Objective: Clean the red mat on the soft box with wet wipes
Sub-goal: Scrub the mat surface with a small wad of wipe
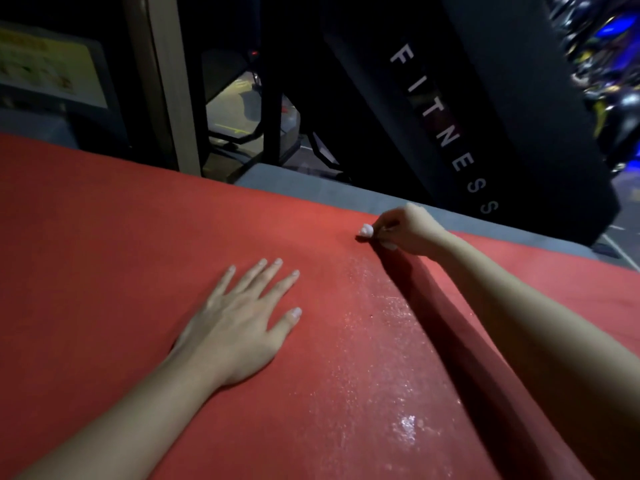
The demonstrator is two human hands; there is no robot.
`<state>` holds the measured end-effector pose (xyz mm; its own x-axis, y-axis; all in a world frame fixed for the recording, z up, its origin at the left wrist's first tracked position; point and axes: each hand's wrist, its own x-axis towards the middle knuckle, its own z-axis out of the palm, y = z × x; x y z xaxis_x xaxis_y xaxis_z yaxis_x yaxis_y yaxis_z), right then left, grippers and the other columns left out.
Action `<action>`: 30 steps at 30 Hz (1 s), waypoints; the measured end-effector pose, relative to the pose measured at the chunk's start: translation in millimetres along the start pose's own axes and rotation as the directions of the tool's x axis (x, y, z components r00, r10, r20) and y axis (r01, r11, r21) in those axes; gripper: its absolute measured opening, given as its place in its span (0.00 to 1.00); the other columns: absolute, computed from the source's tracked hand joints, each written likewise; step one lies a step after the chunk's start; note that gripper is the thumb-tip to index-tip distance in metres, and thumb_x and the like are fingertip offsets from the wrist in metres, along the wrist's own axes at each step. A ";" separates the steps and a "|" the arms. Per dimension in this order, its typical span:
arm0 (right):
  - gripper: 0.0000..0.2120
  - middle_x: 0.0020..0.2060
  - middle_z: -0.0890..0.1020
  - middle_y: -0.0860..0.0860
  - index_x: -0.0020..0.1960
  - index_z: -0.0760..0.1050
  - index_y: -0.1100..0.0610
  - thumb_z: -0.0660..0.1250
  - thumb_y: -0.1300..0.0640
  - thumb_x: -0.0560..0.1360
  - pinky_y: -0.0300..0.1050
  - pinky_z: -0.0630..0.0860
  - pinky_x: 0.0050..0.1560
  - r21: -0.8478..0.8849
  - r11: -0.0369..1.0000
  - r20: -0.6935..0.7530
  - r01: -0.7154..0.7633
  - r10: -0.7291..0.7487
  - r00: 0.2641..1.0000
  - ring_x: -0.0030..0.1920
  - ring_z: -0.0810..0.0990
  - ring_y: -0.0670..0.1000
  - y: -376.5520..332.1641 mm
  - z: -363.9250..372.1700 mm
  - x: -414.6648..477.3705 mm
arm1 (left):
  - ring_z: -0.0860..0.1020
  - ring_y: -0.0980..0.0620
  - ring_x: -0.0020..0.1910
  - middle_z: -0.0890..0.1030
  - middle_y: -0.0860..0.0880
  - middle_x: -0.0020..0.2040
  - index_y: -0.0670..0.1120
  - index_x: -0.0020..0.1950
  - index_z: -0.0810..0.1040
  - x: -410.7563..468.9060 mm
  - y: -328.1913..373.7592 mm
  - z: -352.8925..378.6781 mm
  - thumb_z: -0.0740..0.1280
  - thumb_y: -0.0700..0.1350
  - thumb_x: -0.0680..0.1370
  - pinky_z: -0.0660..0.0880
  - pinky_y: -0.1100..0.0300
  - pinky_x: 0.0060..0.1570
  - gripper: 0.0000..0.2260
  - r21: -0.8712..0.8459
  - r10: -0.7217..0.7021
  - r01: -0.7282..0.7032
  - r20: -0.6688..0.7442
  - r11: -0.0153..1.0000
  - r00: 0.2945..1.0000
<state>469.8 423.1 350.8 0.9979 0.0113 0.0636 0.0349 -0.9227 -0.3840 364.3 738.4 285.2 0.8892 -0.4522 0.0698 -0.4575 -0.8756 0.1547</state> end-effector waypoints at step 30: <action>0.05 0.43 0.83 0.46 0.46 0.84 0.47 0.72 0.54 0.72 0.43 0.75 0.47 0.034 0.986 0.170 0.164 -0.168 0.971 0.43 0.81 0.47 -66.0 10.6 -220.1 | 0.45 0.56 0.82 0.49 0.55 0.84 0.60 0.83 0.49 -0.7 4.9 -9.0 0.48 0.63 0.84 0.39 0.45 0.80 0.28 0.020 -0.008 0.007 0.038 1.000 0.999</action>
<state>248.4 485.7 352.4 0.9724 0.2312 -0.0303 0.2002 -0.8945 -0.3998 361.5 735.9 294.9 0.8919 -0.4512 0.0311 -0.4510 -0.8822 0.1353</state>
